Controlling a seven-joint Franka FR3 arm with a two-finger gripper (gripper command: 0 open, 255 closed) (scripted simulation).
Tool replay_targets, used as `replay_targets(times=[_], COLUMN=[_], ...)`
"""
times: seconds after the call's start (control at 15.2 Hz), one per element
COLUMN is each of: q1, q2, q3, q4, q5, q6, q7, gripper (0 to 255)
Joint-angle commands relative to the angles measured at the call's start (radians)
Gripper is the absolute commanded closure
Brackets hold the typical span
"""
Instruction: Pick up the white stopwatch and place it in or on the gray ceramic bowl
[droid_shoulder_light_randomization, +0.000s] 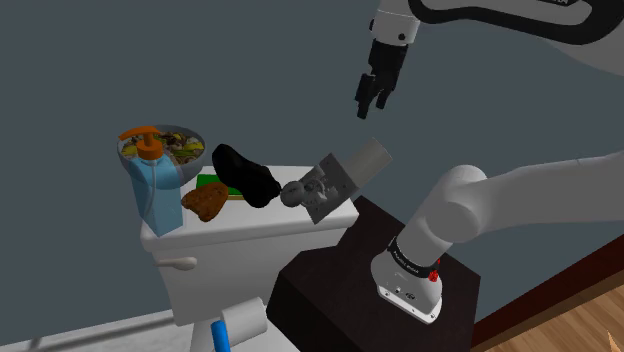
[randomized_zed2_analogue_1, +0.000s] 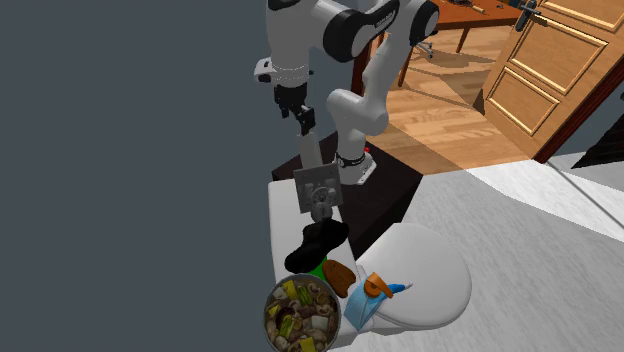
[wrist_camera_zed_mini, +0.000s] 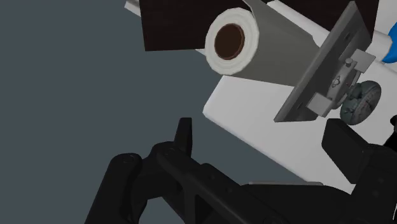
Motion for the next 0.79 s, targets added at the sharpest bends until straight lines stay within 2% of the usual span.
replay_targets(times=[0.0,0.73], q1=[0.000,0.207], q2=[0.000,0.106], q3=[0.000,0.008], q4=[0.000,-0.218], q5=[0.000,0.068], q6=[0.000,0.384], q7=[0.000,-0.287], gripper=[0,0])
